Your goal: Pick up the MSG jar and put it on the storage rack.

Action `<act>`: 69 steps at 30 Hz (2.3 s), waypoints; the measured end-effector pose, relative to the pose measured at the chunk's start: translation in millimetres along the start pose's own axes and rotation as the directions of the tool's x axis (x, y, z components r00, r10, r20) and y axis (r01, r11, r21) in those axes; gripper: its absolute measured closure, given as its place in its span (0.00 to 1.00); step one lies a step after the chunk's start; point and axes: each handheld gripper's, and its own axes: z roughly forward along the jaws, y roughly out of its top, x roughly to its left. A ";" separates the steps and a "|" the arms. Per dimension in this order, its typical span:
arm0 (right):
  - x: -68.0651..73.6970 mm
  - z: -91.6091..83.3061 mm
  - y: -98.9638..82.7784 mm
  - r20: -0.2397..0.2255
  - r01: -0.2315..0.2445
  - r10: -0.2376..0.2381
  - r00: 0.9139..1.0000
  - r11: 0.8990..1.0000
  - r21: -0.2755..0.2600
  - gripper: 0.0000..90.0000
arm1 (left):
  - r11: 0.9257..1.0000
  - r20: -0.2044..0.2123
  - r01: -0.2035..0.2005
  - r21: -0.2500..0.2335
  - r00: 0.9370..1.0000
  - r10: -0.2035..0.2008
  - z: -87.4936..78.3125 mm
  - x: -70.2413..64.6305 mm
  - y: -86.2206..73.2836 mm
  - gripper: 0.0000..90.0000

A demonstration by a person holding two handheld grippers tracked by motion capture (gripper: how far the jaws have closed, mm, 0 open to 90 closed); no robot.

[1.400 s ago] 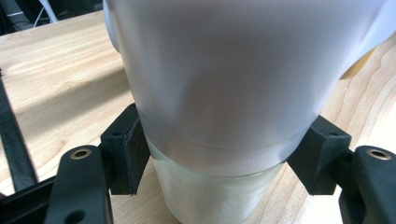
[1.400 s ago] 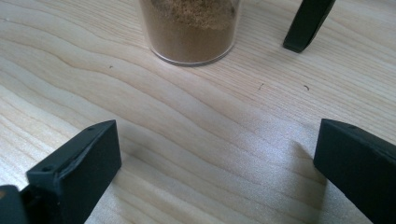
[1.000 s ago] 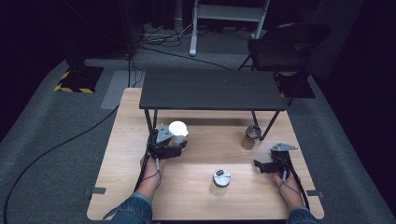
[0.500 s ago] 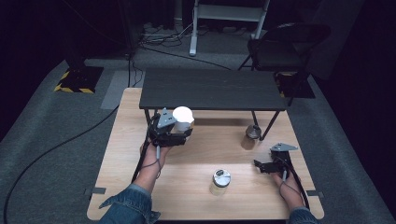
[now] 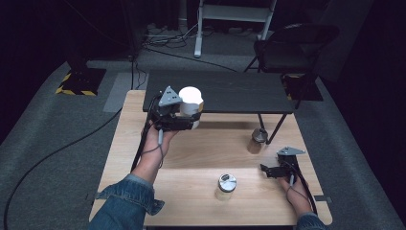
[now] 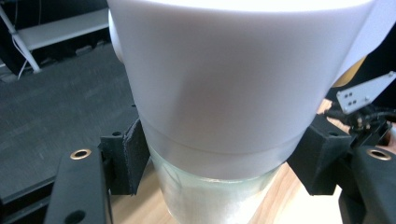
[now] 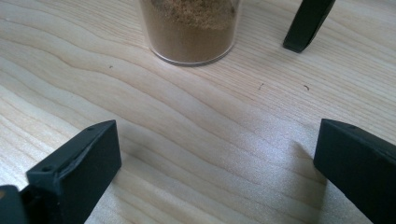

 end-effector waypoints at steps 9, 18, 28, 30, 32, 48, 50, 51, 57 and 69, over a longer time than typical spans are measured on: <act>0.0 0.0 0.1 0.000 0.000 0.000 1.000 1.000 0.000 0.00 | 1.000 -0.017 -0.006 -0.030 1.000 0.005 -0.5 6.9 31.1 0.33; 0.0 0.0 0.0 0.000 0.000 0.000 1.000 1.000 0.000 0.00 | 1.000 -0.065 -0.005 -0.031 0.998 0.003 16.4 15.5 45.6 0.33; -0.1 0.0 0.1 0.000 0.000 0.000 1.000 1.000 0.000 0.00 | 1.000 -0.107 0.015 -0.026 0.994 -0.018 47.3 25.5 39.1 0.33; -0.1 0.0 0.1 0.000 0.000 0.000 1.000 1.000 0.000 0.00 | 0.999 -0.111 0.024 -0.022 0.993 -0.026 52.5 26.7 37.3 0.33; -0.1 0.0 0.1 0.000 0.000 0.000 1.000 1.000 0.000 0.00 | 0.999 -0.104 0.040 -0.019 0.994 -0.041 56.5 30.8 35.1 0.33; 0.4 0.4 0.4 0.002 -0.002 0.002 1.000 1.000 0.000 0.00 | 0.995 -0.139 0.061 -0.073 0.988 -0.070 54.8 23.3 21.5 0.18; 0.4 0.4 0.4 0.002 -0.002 0.002 1.000 1.000 0.000 0.00 | 0.996 -0.147 0.043 -0.082 0.988 -0.055 48.1 19.2 18.8 0.15; 0.5 0.6 0.5 0.003 -0.003 0.003 1.000 1.000 0.000 0.00 | 0.995 -0.151 0.036 -0.088 0.987 -0.049 44.2 16.7 16.9 0.13; 0.7 0.9 0.7 0.004 -0.003 0.003 1.000 1.000 0.000 0.00 | 0.992 -0.172 -0.012 -0.128 0.985 -0.010 20.6 1.3 -2.0 0.09; 0.7 0.9 0.7 0.004 -0.003 0.003 1.000 1.000 0.000 0.00 | 0.987 -0.150 -0.005 -0.161 0.988 -0.020 -29.6 -11.9 -41.5 0.09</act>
